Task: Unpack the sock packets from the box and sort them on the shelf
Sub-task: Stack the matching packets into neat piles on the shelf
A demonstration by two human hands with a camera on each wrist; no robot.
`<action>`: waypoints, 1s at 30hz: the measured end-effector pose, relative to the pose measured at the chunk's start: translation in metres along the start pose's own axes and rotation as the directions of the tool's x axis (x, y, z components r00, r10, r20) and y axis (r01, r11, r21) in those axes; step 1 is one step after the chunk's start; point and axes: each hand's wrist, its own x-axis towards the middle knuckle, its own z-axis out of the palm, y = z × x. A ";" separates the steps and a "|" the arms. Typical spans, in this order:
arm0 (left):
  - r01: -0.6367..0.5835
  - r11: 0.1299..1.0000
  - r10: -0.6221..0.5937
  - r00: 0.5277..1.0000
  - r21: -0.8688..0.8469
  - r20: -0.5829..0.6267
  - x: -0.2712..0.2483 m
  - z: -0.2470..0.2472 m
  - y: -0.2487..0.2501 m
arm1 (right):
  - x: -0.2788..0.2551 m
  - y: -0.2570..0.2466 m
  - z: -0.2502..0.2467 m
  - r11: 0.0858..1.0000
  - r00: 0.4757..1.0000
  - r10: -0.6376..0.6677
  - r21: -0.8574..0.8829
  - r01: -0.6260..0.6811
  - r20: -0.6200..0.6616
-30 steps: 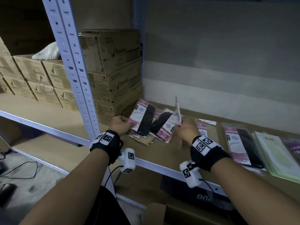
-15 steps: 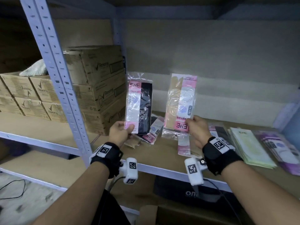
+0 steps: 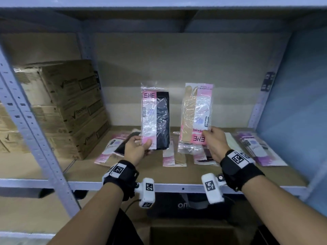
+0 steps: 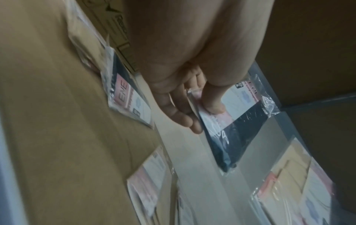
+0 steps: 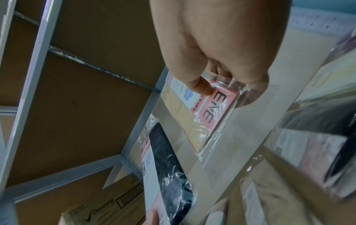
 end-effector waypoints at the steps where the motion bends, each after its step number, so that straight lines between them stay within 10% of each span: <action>1: 0.004 1.000 -0.004 1.000 -0.011 0.015 -0.002 0.008 -0.001 | -0.003 -0.001 -0.009 1.000 1.000 0.005 0.011 -0.005 -0.014; 15: 0.070 0.997 -0.072 0.970 0.016 0.233 -0.031 0.118 -0.021 | -0.021 0.019 -0.113 0.996 0.983 -0.005 -0.087 -0.011 -0.181; 30: 0.165 0.972 -0.199 0.957 0.169 0.209 -0.021 0.154 -0.044 | -0.012 0.038 -0.139 0.996 0.980 -0.044 -0.089 0.027 -0.194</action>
